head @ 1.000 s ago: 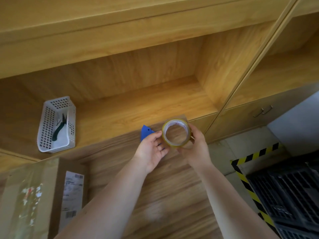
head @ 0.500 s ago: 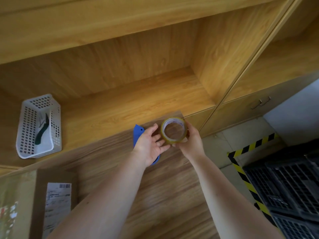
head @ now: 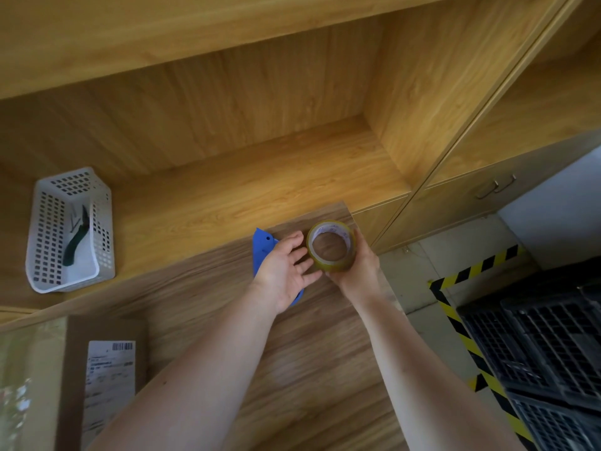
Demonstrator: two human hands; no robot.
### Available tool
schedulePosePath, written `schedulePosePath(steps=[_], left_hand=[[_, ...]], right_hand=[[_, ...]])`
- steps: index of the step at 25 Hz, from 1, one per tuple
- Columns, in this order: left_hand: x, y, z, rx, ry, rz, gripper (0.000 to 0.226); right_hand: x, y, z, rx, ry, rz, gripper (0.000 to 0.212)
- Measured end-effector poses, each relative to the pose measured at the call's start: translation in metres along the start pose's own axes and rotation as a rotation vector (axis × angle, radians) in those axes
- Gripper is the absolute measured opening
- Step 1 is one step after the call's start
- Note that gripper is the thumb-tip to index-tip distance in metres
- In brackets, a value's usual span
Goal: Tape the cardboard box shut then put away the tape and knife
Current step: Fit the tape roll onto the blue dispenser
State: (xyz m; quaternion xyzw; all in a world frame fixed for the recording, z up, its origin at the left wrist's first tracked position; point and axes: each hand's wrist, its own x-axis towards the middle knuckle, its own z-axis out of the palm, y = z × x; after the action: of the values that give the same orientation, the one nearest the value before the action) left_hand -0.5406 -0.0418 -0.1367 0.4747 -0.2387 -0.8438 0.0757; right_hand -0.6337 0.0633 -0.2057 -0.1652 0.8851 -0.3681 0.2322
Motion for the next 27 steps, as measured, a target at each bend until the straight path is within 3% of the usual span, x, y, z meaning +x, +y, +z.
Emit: schedulePosePath(steps=[3, 10, 13, 27], left_hand=[[-0.002, 0.0, -0.003, 0.023, 0.031, 0.022, 0.03], [-0.02, 0.007, -0.008, 0.129, 0.062, 0.087, 0.031], [-0.032, 0.009, -0.016, 0.176, 0.058, 0.114, 0.035], [-0.137, 0.01, -0.082, 0.134, 0.106, 0.27, 0.039]], right_hand=[[-0.008, -0.001, -0.008, 0.014, -0.017, -0.015, 0.102], [-0.027, -0.016, -0.019, 0.077, 0.044, -0.098, 0.069], [-0.04, -0.025, -0.021, 0.107, -0.006, -0.124, 0.059], [-0.143, -0.086, -0.026, 0.19, -0.16, -0.254, 0.041]])
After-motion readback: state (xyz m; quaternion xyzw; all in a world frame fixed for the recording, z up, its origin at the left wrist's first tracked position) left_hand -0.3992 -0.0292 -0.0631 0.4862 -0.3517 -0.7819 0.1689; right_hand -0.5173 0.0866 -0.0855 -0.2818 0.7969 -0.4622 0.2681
